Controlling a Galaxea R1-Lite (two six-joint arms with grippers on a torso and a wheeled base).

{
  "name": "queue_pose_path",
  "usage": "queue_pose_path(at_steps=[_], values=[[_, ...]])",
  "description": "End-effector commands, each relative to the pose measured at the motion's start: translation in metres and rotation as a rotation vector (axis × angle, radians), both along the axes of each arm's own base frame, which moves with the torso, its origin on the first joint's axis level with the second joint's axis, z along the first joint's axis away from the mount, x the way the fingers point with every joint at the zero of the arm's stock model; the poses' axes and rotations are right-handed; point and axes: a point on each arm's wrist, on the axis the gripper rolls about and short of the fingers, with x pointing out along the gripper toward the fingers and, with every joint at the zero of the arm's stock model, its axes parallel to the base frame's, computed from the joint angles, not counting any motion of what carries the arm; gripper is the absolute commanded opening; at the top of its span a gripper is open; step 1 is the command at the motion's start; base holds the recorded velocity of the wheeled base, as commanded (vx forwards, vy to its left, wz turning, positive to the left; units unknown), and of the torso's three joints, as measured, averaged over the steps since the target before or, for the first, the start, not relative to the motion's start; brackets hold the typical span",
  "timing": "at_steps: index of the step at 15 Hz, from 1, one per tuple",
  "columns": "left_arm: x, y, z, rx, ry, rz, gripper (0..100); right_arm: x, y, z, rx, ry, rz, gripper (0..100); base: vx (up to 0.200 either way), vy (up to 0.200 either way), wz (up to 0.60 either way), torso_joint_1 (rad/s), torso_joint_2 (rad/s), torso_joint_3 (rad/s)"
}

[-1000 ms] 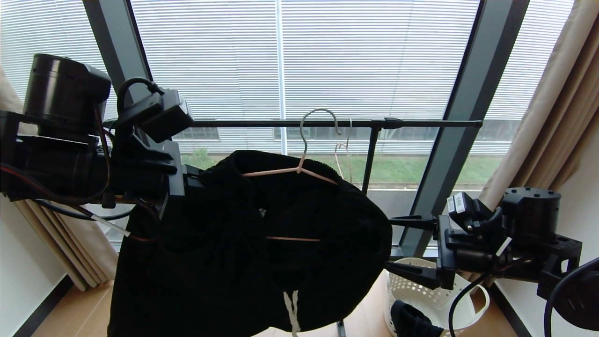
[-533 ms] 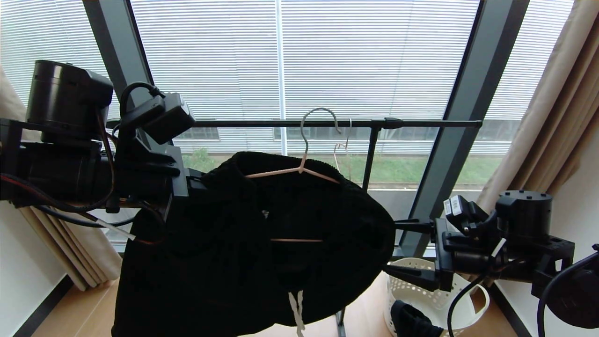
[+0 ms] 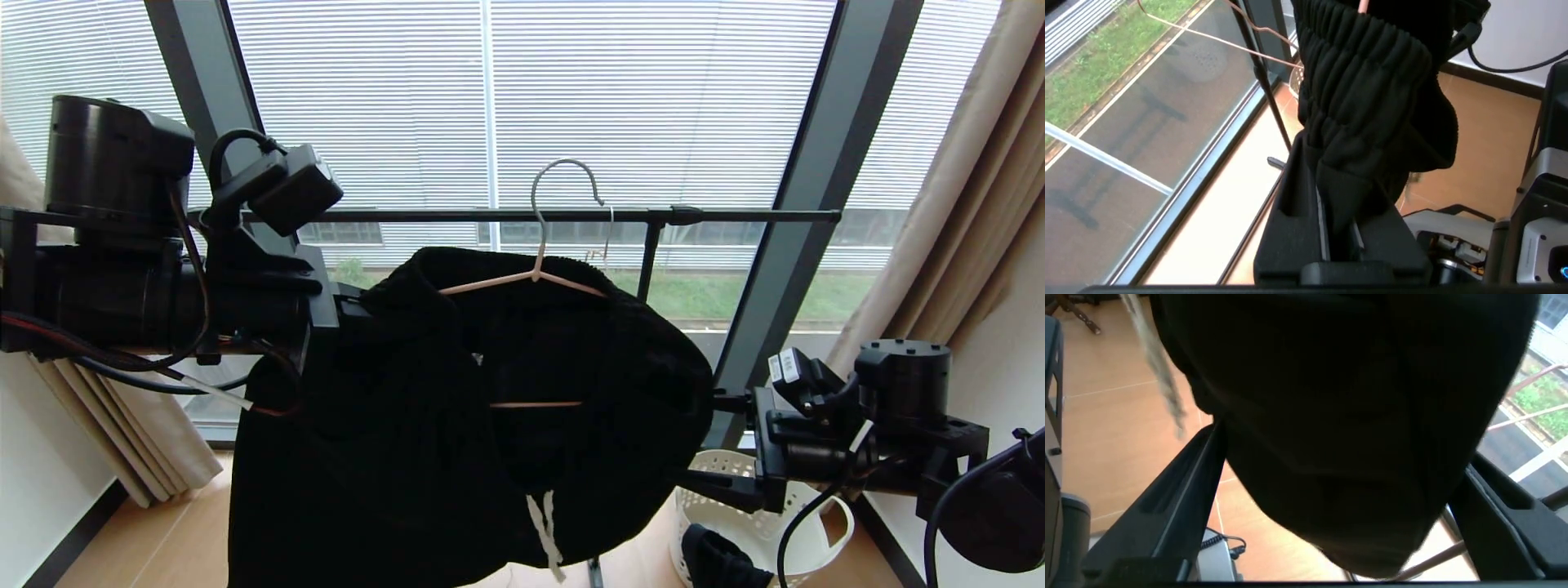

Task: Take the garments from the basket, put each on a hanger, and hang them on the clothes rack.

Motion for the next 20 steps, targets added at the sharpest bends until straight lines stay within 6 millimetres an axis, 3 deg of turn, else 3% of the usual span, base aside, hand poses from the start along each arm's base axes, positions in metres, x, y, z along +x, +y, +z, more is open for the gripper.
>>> queue_pose_path(at_steps=[1, 5, 12, 13, 20], values=[[-0.001, 0.0, 0.001, -0.003, -0.001, 0.0, 0, 0.001, 0.0, -0.002, -0.002, 0.006, 0.0, 100, 0.0, 0.0, 0.0, 0.0, 0.0, 0.0], [-0.006, 0.002, 0.009, -0.111, 0.037, -0.09, 0, 0.005, 0.001, -0.013, -0.012, 0.038, -0.003, 100, 0.0, 0.0, 0.0, 0.0, 0.0, 0.0], [-0.006, 0.004, 0.007, -0.117, 0.053, -0.087, 0, 0.005, 0.001, -0.013, -0.016, 0.027, -0.002, 100, 0.0, 0.0, 0.0, 0.0, 0.0, 0.0], [-0.005, 0.004, 0.007, -0.117, 0.053, -0.086, 0, 0.006, 0.001, -0.012, -0.016, 0.014, -0.001, 0, 0.0, 0.0, 0.0, 0.0, 0.0, 0.0], [-0.006, 0.021, 0.005, -0.118, 0.057, -0.025, 0, 0.009, -0.005, -0.01, -0.013, -0.007, -0.027, 0, 0.0, 0.0, 0.0, 0.0, 0.0, 0.0]])
